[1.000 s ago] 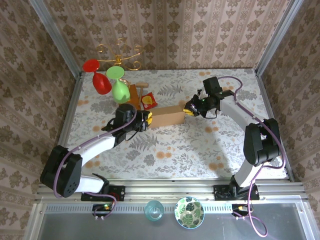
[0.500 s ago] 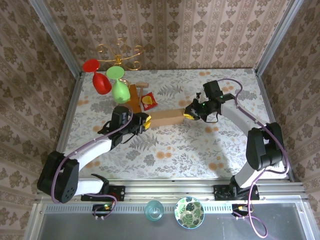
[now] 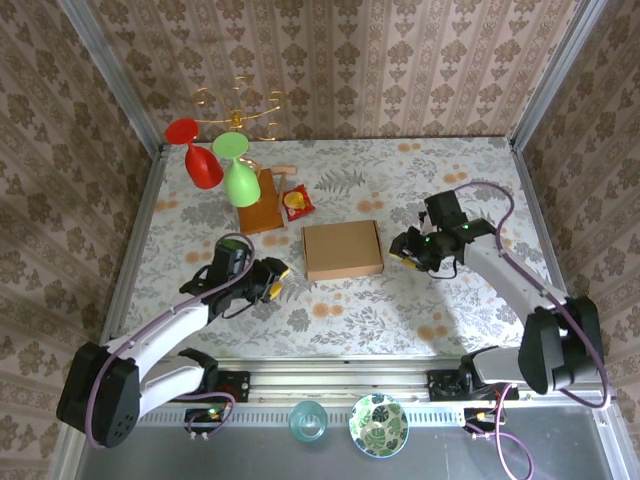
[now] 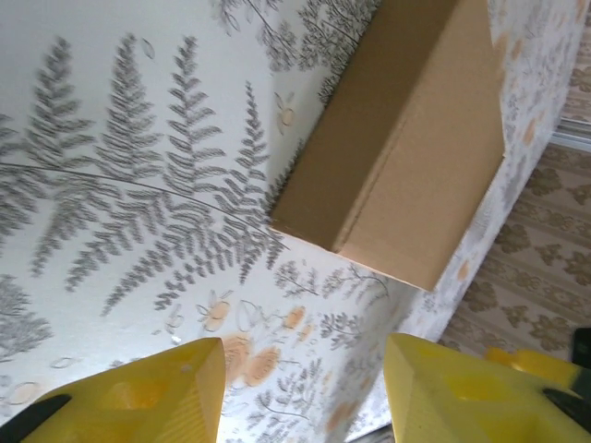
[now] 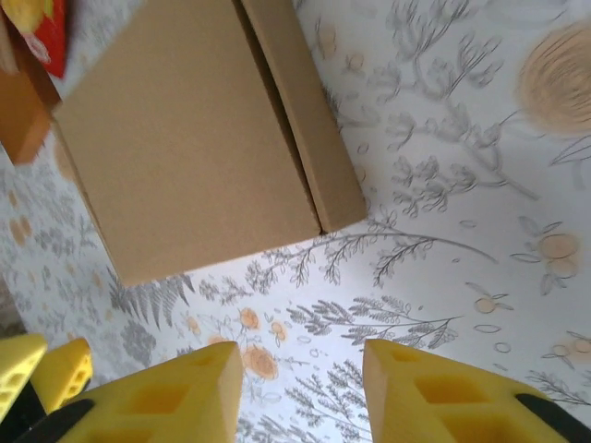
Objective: Fold the paper box
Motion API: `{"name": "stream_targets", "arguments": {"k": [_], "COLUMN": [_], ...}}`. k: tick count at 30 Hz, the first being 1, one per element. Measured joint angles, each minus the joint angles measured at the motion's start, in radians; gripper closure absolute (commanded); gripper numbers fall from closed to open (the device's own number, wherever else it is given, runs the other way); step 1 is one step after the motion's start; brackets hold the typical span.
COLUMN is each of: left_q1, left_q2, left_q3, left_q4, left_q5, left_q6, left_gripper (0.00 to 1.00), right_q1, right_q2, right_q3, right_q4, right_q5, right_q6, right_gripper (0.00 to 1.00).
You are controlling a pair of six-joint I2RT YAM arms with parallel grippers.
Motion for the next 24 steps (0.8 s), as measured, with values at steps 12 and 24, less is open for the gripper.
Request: {"name": "stream_targets", "arguments": {"k": [12,24], "left_q1": [0.058,0.267], "left_q2": [-0.221,0.001], "left_q3": [0.279,-0.043], "left_q4": [-0.460,0.033], "left_q5": [-0.630,-0.890], "left_q6": [0.348,1.190], "left_gripper": [0.00,0.00], "right_q1": [-0.003,-0.063], "right_q2": [-0.273,0.006], "right_q3": [-0.046,-0.495], "right_q4": [0.186,0.974], "right_q5": [0.661,0.736], "right_q6": [-0.153,-0.633], "right_gripper": [0.00,0.00]}}
